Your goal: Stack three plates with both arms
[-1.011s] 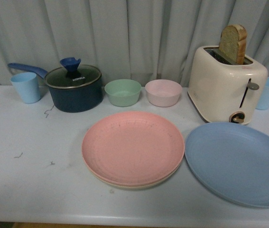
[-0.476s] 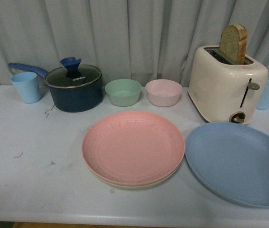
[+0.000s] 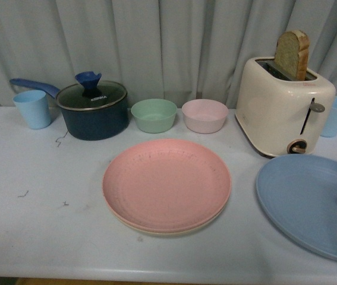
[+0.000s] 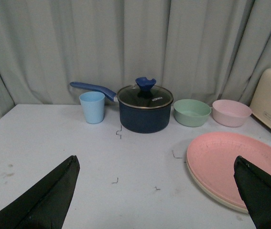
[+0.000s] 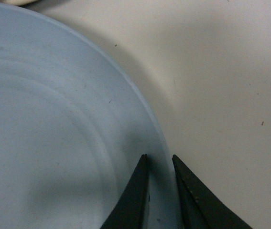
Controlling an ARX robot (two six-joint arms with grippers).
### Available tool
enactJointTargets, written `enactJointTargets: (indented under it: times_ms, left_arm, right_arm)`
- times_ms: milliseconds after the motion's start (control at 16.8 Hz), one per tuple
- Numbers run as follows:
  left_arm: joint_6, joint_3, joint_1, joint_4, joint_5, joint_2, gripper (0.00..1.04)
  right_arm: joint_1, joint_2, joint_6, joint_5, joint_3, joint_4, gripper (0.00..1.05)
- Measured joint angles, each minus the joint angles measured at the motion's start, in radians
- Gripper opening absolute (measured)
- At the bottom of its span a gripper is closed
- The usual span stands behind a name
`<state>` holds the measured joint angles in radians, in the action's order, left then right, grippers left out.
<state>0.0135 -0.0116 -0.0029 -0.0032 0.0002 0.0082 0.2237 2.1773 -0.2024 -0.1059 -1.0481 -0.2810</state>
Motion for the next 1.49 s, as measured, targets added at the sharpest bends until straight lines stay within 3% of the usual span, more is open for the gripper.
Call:
enactJointTargets:
  times_ms: [119,178,416,595,773,892,1130,1487]
  left_arm:
    - [0.0,0.0,0.0,0.0,0.0,0.0,0.98]
    - [0.0,0.0,0.0,0.0,0.0,0.0,0.98]
    - [0.0,0.0,0.0,0.0,0.0,0.0,0.98]
    - [0.0,0.0,0.0,0.0,0.0,0.0,0.98]
    - [0.0,0.0,0.0,0.0,0.0,0.0,0.98]
    - [0.0,0.0,0.0,0.0,0.0,0.0,0.98]
    - [0.0,0.0,0.0,0.0,0.0,0.0,0.98]
    - [0.0,0.0,0.0,0.0,0.0,0.0,0.98]
  right_arm:
    - [0.01,-0.038,0.04,-0.046,0.034,0.011,0.05]
    - [0.013,-0.08,0.073,-0.071,0.071,0.027,0.03]
    - [0.044,-0.359,0.108,-0.136,0.237,0.085,0.03]
    - [0.068,-0.612,0.166,-0.25,0.276,0.182,0.03]
    - [-0.048,-0.726,0.334,-0.33,0.269,0.139,0.03]
    - [-0.173,-0.655,0.436,-0.259,0.256,0.078,0.03]
    - [-0.336,-0.444,0.545,-0.164,0.153,0.017,0.03]
    - [-0.43,-0.238,0.596,-0.081,0.049,0.002,0.03]
